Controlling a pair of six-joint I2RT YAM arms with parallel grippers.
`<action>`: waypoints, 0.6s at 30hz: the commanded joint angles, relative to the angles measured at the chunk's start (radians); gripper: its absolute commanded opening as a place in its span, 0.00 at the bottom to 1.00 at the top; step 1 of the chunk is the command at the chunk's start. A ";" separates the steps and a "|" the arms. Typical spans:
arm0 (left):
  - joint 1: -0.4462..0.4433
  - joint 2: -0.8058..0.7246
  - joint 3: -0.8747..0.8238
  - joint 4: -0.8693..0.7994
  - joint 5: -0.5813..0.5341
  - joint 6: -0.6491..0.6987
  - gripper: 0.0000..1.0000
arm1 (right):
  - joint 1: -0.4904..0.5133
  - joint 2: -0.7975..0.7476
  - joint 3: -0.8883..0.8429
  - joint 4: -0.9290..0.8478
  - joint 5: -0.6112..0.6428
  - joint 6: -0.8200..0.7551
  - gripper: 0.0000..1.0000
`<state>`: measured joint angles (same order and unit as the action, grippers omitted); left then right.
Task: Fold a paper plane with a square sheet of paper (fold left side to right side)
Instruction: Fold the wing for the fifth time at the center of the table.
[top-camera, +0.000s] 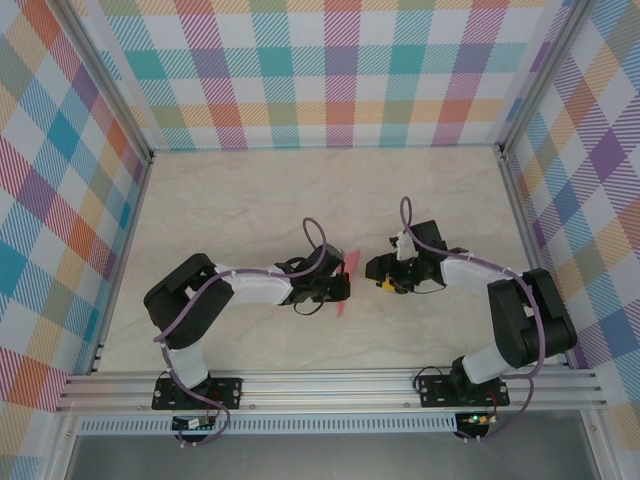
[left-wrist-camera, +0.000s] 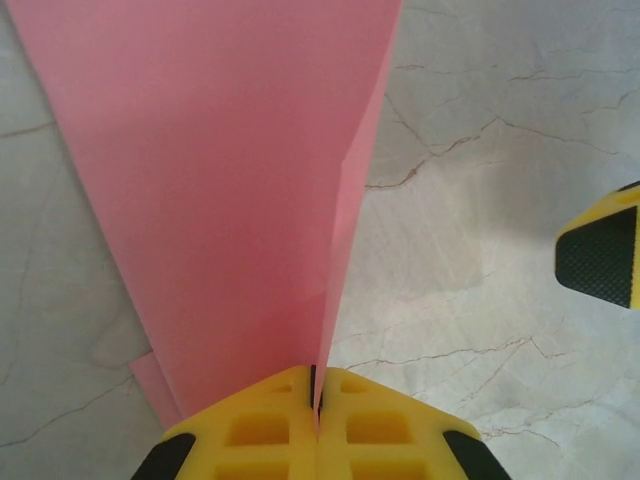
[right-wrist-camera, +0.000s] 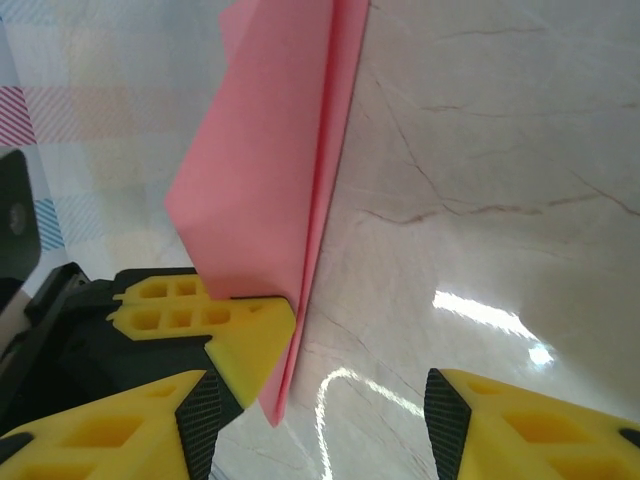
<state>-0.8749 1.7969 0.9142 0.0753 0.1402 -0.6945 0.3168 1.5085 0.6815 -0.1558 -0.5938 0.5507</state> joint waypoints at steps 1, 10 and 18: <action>0.017 -0.023 -0.035 0.123 0.072 -0.052 0.00 | 0.015 0.027 0.016 0.086 0.026 0.037 0.59; 0.032 -0.010 -0.085 0.232 0.107 -0.106 0.00 | 0.058 0.124 0.067 0.156 0.054 0.072 0.54; 0.039 -0.004 -0.113 0.279 0.112 -0.132 0.00 | 0.087 0.198 0.135 0.164 0.078 0.081 0.52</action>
<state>-0.8482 1.7969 0.8139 0.3077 0.2356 -0.8043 0.3885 1.6787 0.7715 -0.0158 -0.5270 0.6220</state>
